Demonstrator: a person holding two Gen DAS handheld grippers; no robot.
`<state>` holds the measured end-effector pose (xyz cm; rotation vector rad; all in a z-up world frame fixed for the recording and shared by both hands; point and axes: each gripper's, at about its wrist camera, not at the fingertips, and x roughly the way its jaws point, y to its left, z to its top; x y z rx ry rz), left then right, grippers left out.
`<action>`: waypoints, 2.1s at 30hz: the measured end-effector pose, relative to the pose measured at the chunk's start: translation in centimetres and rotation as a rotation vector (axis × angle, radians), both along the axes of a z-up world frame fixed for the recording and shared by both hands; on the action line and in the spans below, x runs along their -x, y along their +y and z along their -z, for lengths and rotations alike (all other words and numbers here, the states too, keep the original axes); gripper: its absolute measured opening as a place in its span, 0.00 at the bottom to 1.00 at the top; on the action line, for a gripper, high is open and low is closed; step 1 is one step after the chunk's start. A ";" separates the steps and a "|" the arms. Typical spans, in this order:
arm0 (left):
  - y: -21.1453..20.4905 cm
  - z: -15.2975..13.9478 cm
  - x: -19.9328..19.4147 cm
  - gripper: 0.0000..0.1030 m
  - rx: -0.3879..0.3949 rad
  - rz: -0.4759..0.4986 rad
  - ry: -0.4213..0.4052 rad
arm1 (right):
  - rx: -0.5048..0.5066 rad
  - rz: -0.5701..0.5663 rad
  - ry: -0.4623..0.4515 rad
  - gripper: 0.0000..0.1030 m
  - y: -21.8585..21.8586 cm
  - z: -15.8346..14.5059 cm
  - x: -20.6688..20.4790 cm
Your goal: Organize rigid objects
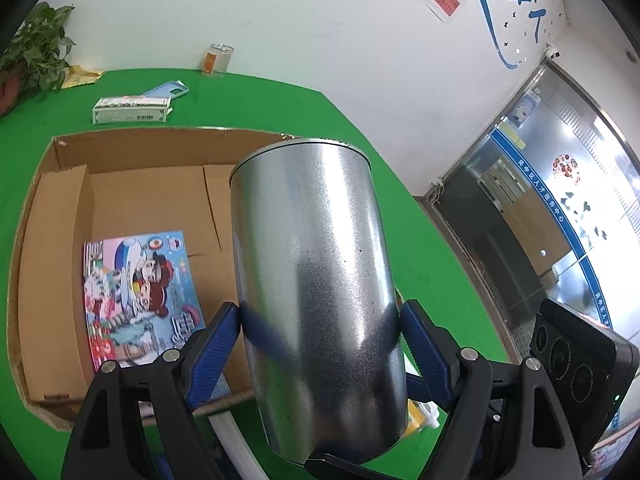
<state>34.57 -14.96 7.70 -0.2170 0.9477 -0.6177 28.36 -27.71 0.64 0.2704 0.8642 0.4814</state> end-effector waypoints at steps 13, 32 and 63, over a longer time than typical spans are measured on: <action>-0.5 4.6 -8.0 0.77 -0.027 -0.034 0.112 | -0.003 -0.066 0.141 0.81 -0.4 2.7 -7.2; -1.5 12.5 -11.4 0.78 -0.083 -0.141 0.323 | 0.052 -0.168 0.387 0.82 0.9 7.7 -10.4; 4.6 9.3 3.2 0.78 -0.176 -0.282 -0.012 | 0.287 0.154 -0.279 0.76 -6.6 -0.1 8.2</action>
